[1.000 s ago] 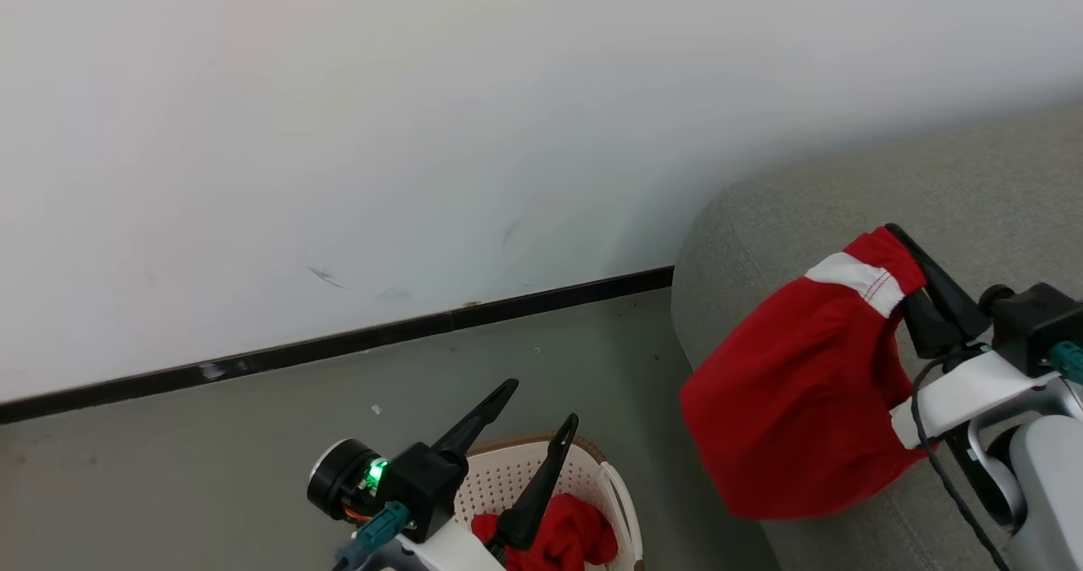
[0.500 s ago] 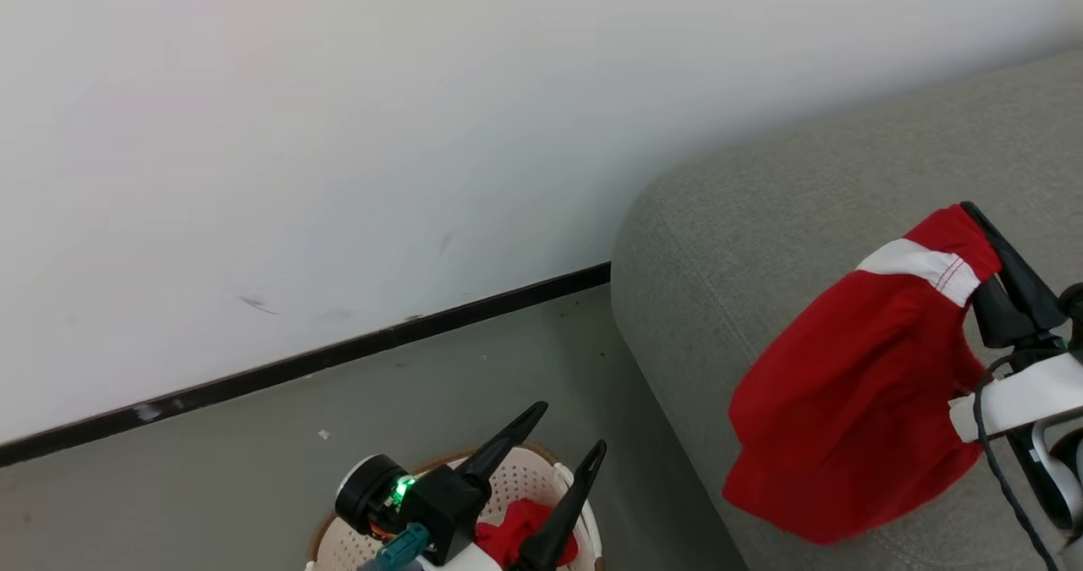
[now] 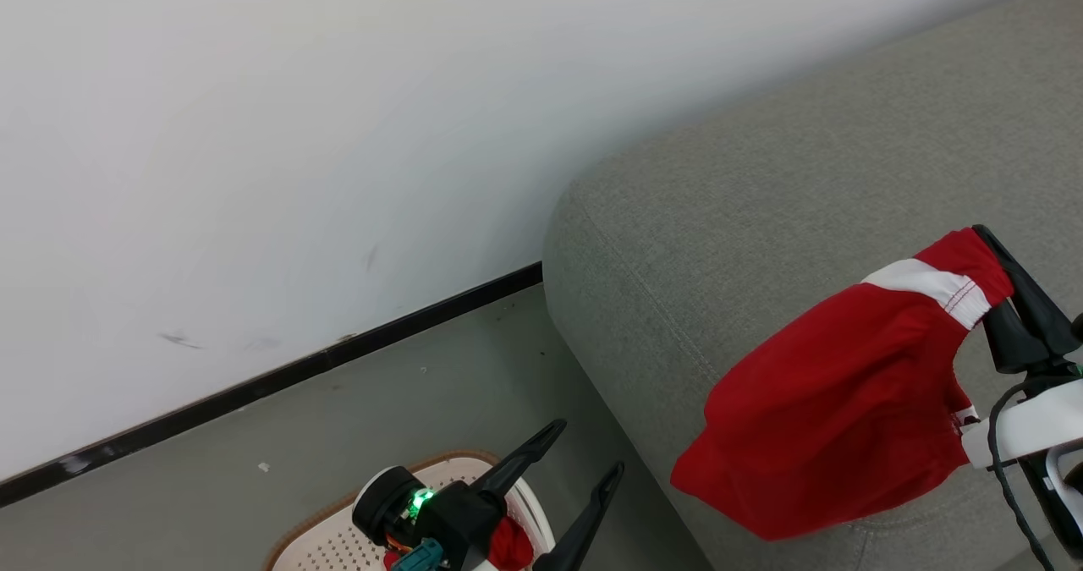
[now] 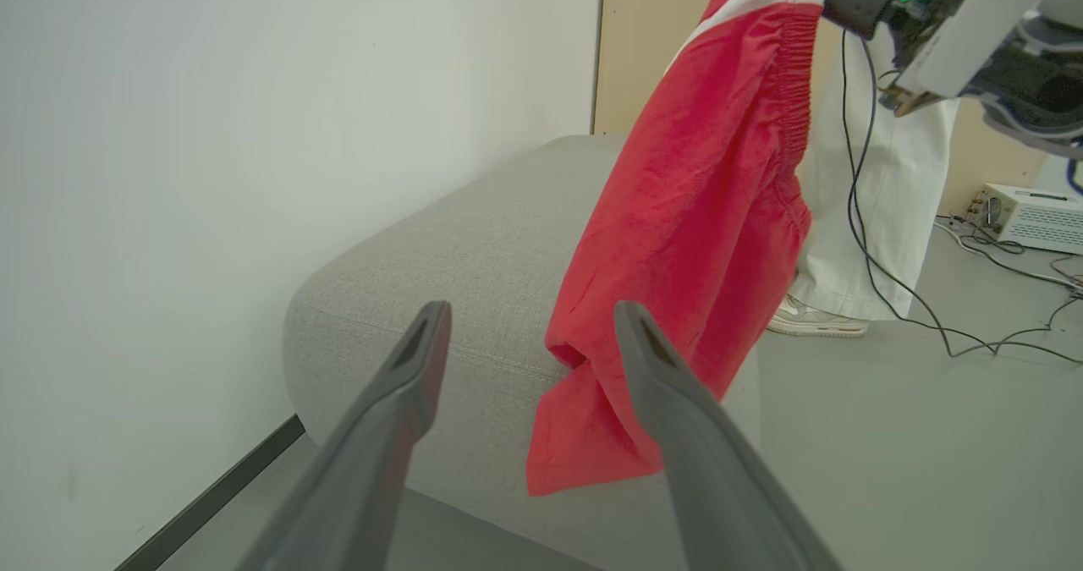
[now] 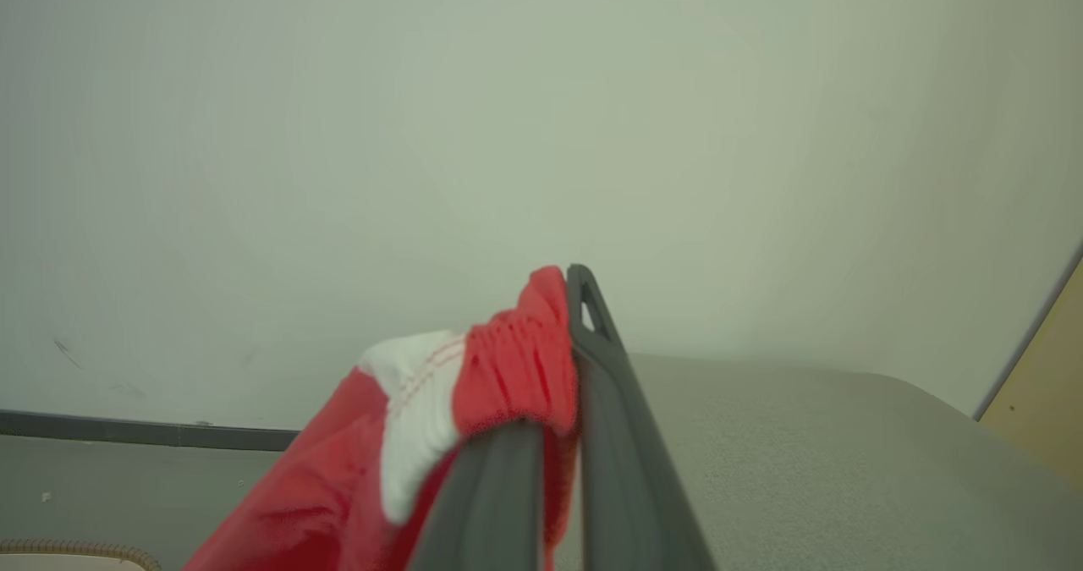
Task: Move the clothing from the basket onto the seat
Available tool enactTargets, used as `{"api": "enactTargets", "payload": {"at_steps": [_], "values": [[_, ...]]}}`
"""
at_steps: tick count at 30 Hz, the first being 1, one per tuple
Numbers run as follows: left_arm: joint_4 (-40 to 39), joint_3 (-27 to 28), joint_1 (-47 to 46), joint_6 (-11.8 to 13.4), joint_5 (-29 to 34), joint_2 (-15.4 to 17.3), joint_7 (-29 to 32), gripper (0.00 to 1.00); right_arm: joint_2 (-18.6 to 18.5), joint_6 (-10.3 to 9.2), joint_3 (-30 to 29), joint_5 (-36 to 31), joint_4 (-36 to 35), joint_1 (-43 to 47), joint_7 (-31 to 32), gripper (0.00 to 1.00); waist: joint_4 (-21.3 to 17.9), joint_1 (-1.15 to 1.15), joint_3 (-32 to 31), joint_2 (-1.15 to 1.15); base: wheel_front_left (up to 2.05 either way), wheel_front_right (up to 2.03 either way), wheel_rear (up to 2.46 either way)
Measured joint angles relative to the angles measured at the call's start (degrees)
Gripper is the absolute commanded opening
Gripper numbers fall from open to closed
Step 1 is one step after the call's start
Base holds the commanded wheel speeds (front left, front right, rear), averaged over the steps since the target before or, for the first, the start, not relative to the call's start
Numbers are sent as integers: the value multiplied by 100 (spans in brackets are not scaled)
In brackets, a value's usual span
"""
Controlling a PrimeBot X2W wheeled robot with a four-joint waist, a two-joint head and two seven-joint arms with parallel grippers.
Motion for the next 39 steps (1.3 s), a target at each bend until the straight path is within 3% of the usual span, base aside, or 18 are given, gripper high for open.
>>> {"api": "enactTargets", "payload": {"at_steps": [9,20,28,39], "values": [[38,48,4,92,2,-8,-67,100,-266,1,619,121,4,-58,127,0,-344,0,94,0,0,0,0],[-172,307,-1,380,235,144,-90,100,-638,1,1112,587,453,-1957,279,0,-469,0,461,0,0,0,0],[-413,400,-13,482,419,345,-81,100,-806,2,861,813,1038,-3132,454,0,-388,0,761,0,0,0,0],[-880,412,-197,539,689,516,119,100,-1155,1,-48,1059,2135,-4234,511,0,-138,0,1246,0,0,0,0]]}}
